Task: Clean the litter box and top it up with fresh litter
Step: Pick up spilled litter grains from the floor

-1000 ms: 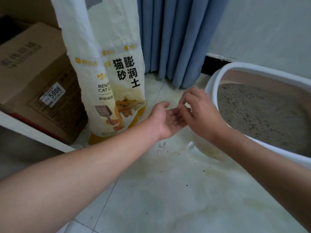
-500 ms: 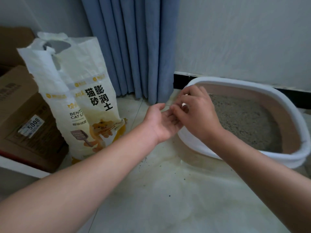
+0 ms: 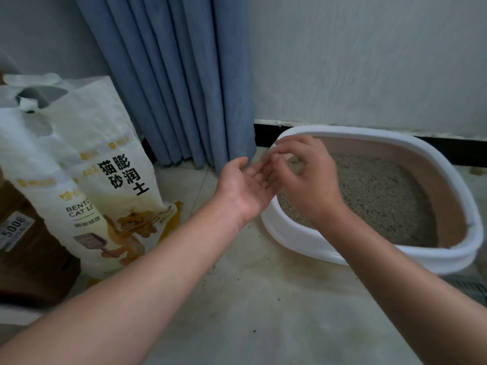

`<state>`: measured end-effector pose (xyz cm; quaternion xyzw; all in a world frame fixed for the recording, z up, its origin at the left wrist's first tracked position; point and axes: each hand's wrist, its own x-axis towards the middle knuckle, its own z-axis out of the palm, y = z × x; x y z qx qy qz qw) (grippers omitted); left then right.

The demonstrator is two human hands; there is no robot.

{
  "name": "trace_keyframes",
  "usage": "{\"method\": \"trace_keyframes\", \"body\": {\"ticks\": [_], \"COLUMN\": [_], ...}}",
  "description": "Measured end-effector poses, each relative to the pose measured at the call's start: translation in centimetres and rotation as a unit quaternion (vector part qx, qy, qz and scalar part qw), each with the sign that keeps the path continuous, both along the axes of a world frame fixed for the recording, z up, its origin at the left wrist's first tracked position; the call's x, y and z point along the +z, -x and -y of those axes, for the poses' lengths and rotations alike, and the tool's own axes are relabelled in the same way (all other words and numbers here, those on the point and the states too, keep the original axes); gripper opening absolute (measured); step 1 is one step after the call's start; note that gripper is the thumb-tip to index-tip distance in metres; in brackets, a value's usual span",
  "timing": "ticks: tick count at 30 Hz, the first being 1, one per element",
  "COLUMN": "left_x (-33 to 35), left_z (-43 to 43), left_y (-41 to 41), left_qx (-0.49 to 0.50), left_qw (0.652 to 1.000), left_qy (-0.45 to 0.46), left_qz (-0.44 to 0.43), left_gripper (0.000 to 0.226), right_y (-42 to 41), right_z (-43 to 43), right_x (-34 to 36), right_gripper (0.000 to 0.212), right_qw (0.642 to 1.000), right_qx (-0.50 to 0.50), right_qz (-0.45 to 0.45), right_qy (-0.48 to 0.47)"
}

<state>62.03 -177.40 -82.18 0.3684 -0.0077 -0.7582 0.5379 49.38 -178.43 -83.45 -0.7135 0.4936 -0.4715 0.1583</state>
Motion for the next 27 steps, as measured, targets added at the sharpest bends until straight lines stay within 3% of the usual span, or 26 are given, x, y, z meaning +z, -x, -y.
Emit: {"method": "trace_keyframes", "body": {"ticks": [2, 4, 8, 13, 16, 18, 27], "left_x": [0.0, 0.0, 0.1, 0.0, 0.1, 0.2, 0.8], "left_z": [0.8, 1.6, 3.0, 3.7, 3.8, 3.9, 1.4], "left_y": [0.3, 0.7, 1.7, 2.4, 2.2, 1.7, 0.2], "left_qx": [0.018, 0.029, 0.066, 0.118, 0.148, 0.166, 0.224], "left_qw": [1.000, 0.999, 0.997, 0.993, 0.988, 0.984, 0.973], "left_qy": [0.013, 0.018, 0.015, 0.024, 0.035, 0.045, 0.035], "left_qz": [-0.005, -0.011, -0.030, -0.001, 0.028, 0.039, 0.045], "left_gripper": [0.046, 0.046, 0.045, 0.044, 0.045, 0.045, 0.045], "right_y": [0.0, -0.3, -1.2, -2.7, -4.1, -5.0, -7.0], "right_z": [0.1, 0.5, 1.7, 2.4, 2.7, 2.8, 1.0], "right_x": [0.2, 0.2, -0.3, -0.4, -0.2, -0.1, 0.0], "right_gripper": [0.019, 0.022, 0.030, 0.047, 0.049, 0.050, 0.051], "right_qw": [0.986, 0.938, 0.782, 0.609, 0.531, 0.510, 0.476], "right_qx": [0.007, 0.003, -0.042, -0.032, -0.016, -0.011, 0.011], "right_qz": [0.153, 0.316, 0.578, 0.751, 0.810, 0.824, 0.838], "right_qy": [-0.070, -0.143, -0.232, -0.254, -0.248, -0.247, -0.268]}}
